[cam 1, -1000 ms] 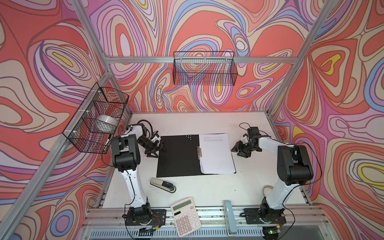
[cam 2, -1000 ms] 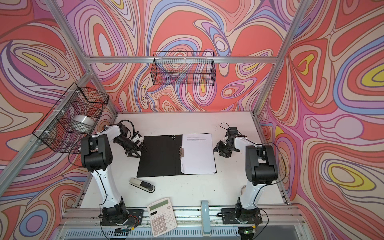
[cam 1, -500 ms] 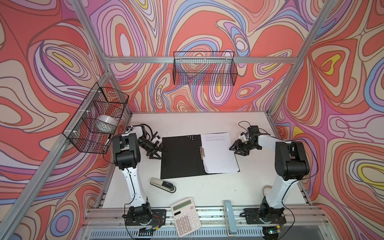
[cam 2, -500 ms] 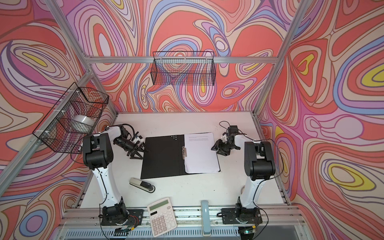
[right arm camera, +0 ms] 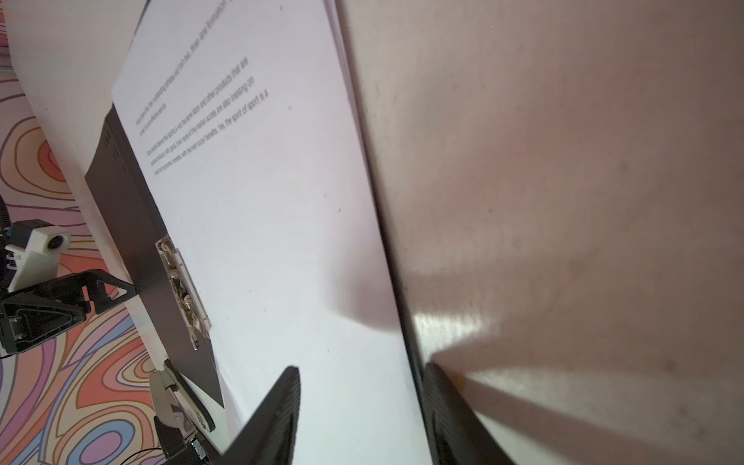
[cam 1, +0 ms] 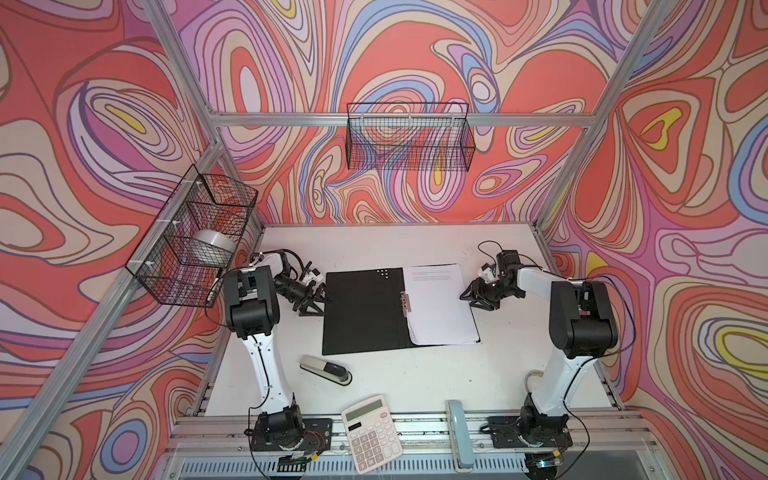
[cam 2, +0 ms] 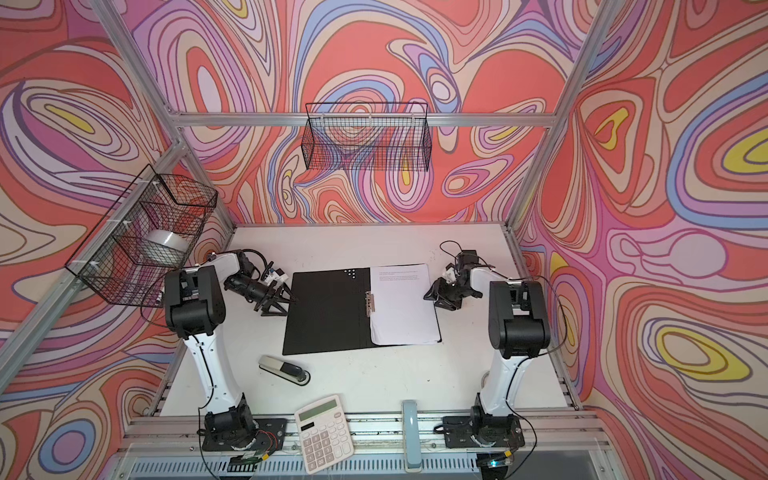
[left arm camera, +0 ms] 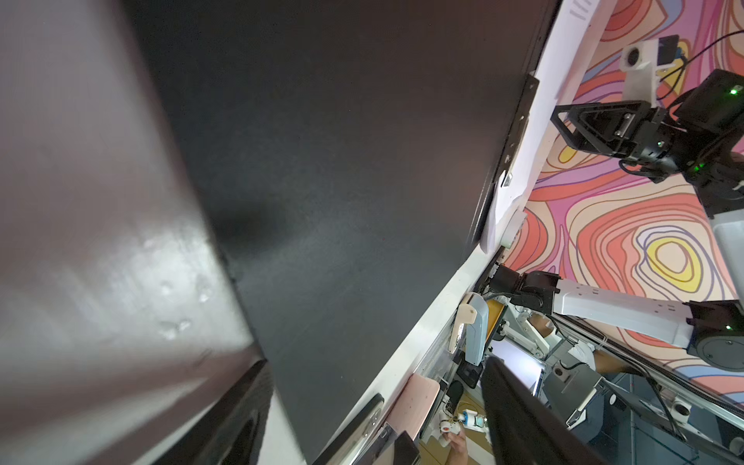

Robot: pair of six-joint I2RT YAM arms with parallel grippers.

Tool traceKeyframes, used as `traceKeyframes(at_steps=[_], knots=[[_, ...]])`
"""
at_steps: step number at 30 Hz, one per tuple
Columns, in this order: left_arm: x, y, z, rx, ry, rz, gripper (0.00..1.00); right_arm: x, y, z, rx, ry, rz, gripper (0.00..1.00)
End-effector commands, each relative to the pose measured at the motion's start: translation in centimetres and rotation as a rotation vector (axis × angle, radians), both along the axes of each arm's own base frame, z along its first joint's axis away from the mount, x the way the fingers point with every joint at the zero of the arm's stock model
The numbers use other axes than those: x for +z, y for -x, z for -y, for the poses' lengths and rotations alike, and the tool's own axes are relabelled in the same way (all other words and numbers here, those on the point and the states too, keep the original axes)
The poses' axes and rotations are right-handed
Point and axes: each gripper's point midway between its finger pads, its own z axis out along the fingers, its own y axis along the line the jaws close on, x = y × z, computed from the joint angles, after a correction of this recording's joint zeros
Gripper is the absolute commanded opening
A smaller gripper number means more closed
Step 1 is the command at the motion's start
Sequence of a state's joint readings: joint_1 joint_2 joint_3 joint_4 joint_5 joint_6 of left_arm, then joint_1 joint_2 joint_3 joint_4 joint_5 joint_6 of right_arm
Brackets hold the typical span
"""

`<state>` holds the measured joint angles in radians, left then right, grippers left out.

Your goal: Put the files into the folder

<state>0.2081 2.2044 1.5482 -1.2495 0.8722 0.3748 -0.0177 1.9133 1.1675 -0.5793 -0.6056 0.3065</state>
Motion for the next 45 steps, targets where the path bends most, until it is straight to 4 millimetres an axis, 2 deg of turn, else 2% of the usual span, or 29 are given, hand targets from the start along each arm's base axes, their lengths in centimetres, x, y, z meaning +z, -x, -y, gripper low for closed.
traceKeyframes(at_steps=[1,6,9,18,23,30,36,40,45], knots=[[4.1,-0.1,3.2,0.003,0.21,0.068,0.81,-3.9,3.7,-1.0,0.041,0.01,-0.17,0.52],[5.1,0.3,3.7,-0.012,0.267,0.082,0.81,-3.9,3.5,-1.0,0.041,0.01,-0.168,0.51],[4.9,0.5,3.6,-0.021,0.263,0.082,0.8,-3.8,3.5,-1.0,0.044,0.013,-0.17,0.51],[2.2,1.1,2.3,-0.075,0.094,0.129,0.79,-3.8,3.6,-1.0,0.045,0.013,-0.175,0.51],[1.9,1.5,2.4,-0.089,0.101,0.132,0.79,-4.1,3.7,-1.0,0.043,0.013,-0.181,0.51],[-0.3,2.1,1.7,-0.181,-0.07,0.183,0.79,-4.1,3.6,-1.0,0.043,0.016,-0.184,0.5],[-1.3,2.3,1.6,-0.17,-0.109,0.141,0.79,-4.4,3.7,-1.1,0.04,0.008,-0.19,0.5],[-0.6,2.4,2.7,-0.112,-0.022,0.09,0.79,-4.5,3.8,-1.2,0.038,0.002,-0.191,0.5],[2.0,1.9,4.6,-0.035,0.168,0.052,0.79,-4.7,3.9,-1.3,0.041,-0.004,-0.203,0.5]])
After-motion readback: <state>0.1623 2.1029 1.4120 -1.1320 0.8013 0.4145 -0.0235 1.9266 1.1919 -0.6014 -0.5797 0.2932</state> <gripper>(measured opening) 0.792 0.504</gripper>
